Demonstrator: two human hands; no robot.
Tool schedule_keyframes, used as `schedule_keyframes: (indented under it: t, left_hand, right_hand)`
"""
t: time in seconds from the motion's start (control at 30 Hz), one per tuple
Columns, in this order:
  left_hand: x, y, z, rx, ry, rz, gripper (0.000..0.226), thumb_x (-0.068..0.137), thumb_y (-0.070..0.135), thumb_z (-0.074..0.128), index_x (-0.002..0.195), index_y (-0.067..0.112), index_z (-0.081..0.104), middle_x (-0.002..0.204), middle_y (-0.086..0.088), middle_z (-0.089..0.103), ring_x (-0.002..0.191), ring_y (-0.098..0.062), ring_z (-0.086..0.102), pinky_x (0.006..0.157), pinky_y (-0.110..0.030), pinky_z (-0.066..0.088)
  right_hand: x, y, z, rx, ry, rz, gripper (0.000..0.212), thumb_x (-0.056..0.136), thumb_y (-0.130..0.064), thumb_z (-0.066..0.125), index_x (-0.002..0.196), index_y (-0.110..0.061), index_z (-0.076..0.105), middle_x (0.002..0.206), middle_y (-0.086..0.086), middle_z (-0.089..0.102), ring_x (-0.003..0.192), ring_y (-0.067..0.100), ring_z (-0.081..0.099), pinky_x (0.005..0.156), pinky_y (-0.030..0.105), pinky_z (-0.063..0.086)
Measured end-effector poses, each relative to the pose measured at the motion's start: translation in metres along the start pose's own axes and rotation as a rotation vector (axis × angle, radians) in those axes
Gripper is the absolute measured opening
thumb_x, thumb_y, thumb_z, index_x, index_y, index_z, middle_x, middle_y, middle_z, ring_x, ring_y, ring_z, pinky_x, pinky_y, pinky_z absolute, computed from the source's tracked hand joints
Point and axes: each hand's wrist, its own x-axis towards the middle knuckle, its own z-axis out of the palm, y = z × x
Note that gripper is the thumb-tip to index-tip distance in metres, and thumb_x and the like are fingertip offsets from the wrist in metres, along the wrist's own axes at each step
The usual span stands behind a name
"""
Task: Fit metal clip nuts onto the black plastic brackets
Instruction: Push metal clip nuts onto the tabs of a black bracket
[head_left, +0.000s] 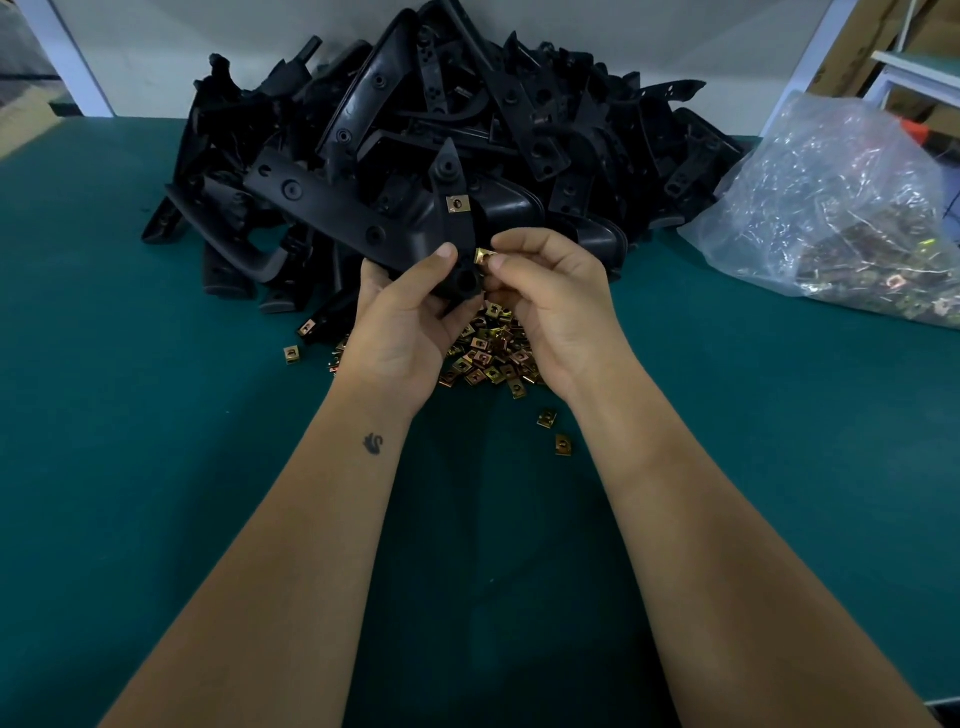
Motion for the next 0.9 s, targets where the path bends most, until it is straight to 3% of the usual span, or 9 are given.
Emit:
schedule_keyframes:
  t: [0.53,0.67,0.9]
  left_hand:
    - [0.0013,-0.0006,-0.002,-0.02,-0.013,-0.009,0.028,0.094,0.001,0.055,0.117,0.014,0.046,0.109,-0.007,0.067,0.088,-0.018,0.071,0.075,-0.032,0.056]
    - [0.0009,-0.0006,-0.002,-0.012,-0.042,-0.015,0.029,0.093,-0.003,0.05,0.116,0.015,0.046,0.1,-0.003,0.07,0.084,-0.016,0.072,0.072,-0.032,0.056]
    - [0.0008,-0.0004,-0.002,0.004,-0.036,-0.016,0.031,0.094,-0.003,0.049,0.118,0.016,0.046,0.111,-0.008,0.065,0.093,-0.021,0.067,0.073,-0.031,0.056]
  right_hand:
    - [-0.0009,-0.0007,0.0005,0.022,0.013,0.023,0.016,0.087,0.006,0.062,0.085,-0.008,0.07,0.079,0.004,0.069,0.074,0.013,0.062,0.077,0.029,0.051]
    - [-0.0009,-0.0021,0.0003,0.094,0.0,0.036,0.018,0.087,0.007,0.061,0.084,-0.009,0.069,0.079,0.005,0.069,0.073,0.013,0.062,0.073,0.026,0.053]
    - [-0.0007,-0.0013,-0.0003,0.061,-0.022,0.051,0.015,0.087,0.006,0.063,0.084,-0.007,0.069,0.076,0.002,0.069,0.072,0.012,0.063,0.07,0.025,0.052]
